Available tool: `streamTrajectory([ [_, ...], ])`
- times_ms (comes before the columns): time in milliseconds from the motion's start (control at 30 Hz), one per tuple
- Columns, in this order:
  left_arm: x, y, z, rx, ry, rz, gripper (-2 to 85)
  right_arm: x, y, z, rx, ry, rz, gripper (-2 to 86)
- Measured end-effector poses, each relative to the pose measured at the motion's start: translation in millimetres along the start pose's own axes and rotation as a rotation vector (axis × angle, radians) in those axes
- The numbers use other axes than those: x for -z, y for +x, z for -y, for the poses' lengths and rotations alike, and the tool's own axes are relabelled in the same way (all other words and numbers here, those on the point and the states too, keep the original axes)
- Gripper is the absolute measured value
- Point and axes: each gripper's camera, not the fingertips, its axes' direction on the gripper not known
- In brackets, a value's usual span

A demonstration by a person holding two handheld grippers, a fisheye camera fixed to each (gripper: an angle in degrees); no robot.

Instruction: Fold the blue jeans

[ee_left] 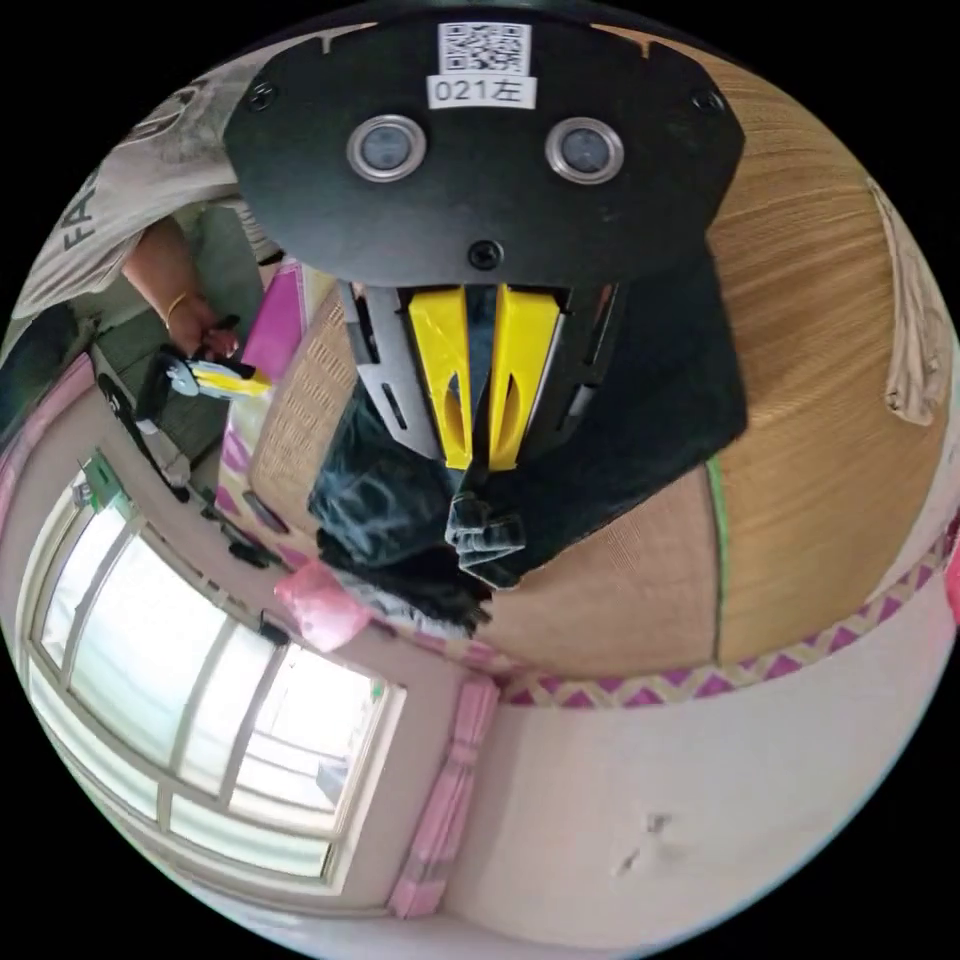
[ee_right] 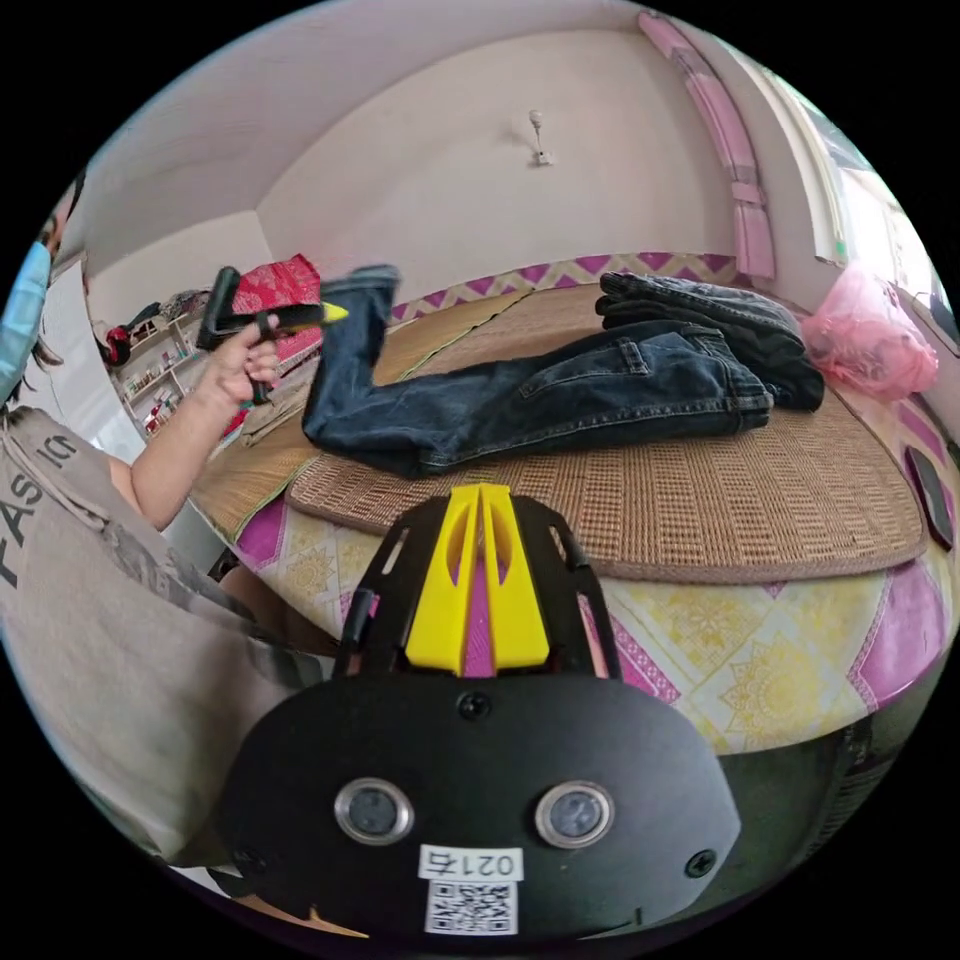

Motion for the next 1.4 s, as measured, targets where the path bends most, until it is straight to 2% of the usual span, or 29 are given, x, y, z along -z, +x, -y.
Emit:
streamTrajectory([
  [67, -84, -2, -16, 0.064, -0.178, -0.021, -0.7, 8, 8, -11, -0.02, 0.008, 0.006, -0.6],
  [300, -74, 45, -8, -0.013, -0.006, 0.119, -0.2, 40, 34, -38, -0.076, 0.039, -0.002, -0.6],
  [433, -132, 43, -10, -0.018, -0.149, 0.117, 3.5, 50, 55, -43, -0.109, 0.057, -0.006, -0.4],
  [600, -111, 20, -10, -0.02, -0.127, -0.111, 8.0, 61, 97, -23, -0.239, 0.124, 0.034, 1.4],
  [767, -87, -24, -21, 0.002, -0.099, -0.61, 6.4, 53, 207, 12, -0.629, 0.19, 0.148, 11.1],
  [800, -80, -27, -23, -0.001, -0.08, -0.621, 5.7, 50, 219, 15, -0.67, 0.189, 0.152, 11.5],
  [867, -43, -41, -34, -0.007, -0.012, -0.548, 5.1, 35, 262, 17, -0.858, 0.214, 0.221, 12.8],
  [933, -18, -57, -43, 0.007, 0.023, -0.497, 4.6, 27, 279, 22, -0.933, 0.254, 0.283, 13.4],
  [1100, 31, -107, -73, 0.1, 0.1, -0.468, 1.1, 2, 275, 62, -0.977, 0.255, 0.254, 15.7],
  [1267, 74, -138, -111, 0.131, 0.145, -0.417, -0.7, -25, 280, 71, -1.122, 0.268, 0.292, 6.5],
  [1333, 89, -148, -123, 0.136, 0.16, -0.417, -0.8, -21, 270, 81, -1.112, 0.287, 0.304, 4.8],
  [1400, 105, -158, -136, 0.144, 0.181, -0.411, -0.9, -7, 241, 112, -0.983, 0.293, 0.236, 4.1],
])
